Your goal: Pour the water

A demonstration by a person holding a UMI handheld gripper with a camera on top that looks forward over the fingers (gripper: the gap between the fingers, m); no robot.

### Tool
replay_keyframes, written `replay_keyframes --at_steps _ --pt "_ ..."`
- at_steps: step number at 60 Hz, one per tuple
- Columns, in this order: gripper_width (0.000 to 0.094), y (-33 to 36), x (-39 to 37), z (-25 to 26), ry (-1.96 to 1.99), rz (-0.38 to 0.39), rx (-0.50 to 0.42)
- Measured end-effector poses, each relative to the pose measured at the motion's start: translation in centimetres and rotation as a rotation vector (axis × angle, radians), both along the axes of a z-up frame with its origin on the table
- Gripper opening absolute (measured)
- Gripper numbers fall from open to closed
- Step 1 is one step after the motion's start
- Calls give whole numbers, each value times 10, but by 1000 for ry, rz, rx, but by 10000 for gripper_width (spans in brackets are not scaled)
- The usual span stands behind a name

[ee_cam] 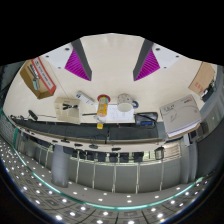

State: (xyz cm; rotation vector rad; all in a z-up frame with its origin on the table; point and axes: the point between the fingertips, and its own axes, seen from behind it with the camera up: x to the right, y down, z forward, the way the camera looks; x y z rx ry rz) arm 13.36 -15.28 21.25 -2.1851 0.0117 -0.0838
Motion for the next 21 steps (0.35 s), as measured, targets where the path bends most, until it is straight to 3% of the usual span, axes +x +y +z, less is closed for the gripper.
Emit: replay_keyframes --at_steps 21 --pt "857 -75 2 9 -36 33 22"
